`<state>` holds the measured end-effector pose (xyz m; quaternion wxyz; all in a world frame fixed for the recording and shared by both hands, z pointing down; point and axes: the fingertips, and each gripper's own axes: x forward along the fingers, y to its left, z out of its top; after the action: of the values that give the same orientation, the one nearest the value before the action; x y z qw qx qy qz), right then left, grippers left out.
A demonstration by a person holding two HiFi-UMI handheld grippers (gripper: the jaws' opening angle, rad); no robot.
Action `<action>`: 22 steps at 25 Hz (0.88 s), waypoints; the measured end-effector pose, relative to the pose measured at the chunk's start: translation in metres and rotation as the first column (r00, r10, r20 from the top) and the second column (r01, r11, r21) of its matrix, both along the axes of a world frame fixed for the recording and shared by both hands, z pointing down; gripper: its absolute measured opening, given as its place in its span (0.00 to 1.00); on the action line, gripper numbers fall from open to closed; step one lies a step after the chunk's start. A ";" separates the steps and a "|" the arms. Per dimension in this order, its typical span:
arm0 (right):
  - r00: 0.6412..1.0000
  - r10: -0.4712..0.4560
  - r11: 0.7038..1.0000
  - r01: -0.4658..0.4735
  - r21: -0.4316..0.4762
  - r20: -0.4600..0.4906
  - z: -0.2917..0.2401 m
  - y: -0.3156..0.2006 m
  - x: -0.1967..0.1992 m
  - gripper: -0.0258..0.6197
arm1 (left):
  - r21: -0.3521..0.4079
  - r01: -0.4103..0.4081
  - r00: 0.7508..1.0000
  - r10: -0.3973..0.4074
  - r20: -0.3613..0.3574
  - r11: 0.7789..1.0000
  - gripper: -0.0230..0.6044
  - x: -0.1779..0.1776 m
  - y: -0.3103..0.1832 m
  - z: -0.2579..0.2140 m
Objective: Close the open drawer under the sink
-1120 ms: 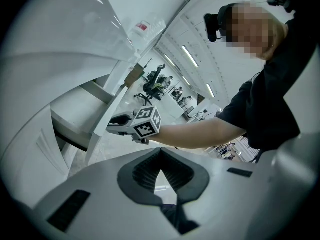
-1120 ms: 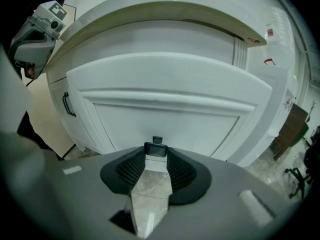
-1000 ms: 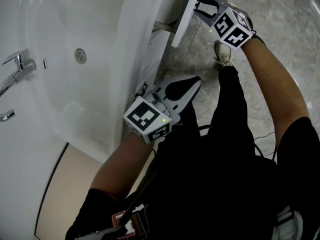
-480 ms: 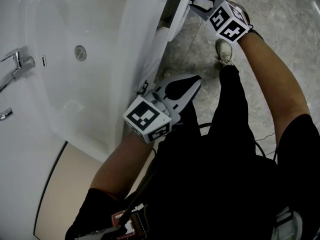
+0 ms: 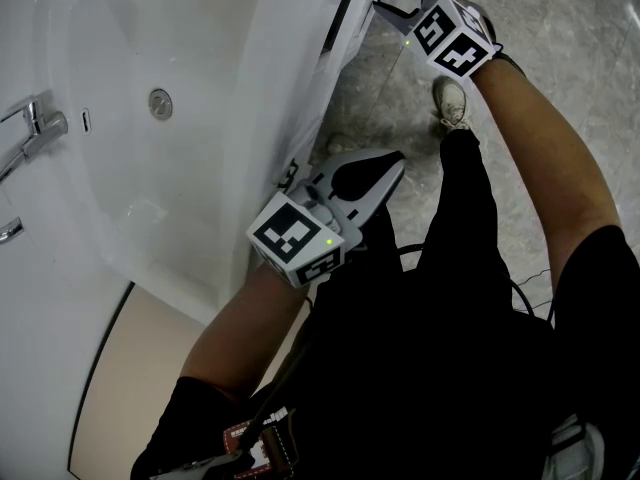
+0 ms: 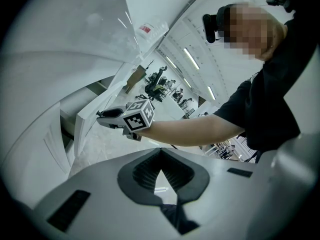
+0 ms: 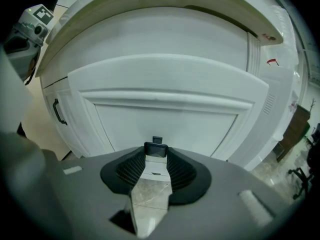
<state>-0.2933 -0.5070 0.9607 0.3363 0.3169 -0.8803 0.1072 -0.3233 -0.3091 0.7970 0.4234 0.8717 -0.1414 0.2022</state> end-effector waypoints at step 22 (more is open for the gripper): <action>0.999 0.029 1.000 -0.028 -0.005 0.044 -0.001 -0.028 -0.028 0.24 | -0.004 -0.008 1.000 0.008 -0.004 1.000 0.04 -0.007 0.000 0.001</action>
<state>-0.3215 -0.5349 0.9600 0.3157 0.3262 -0.8828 0.1207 -0.3300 -0.3089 0.7980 0.4247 0.8718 -0.1365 0.2023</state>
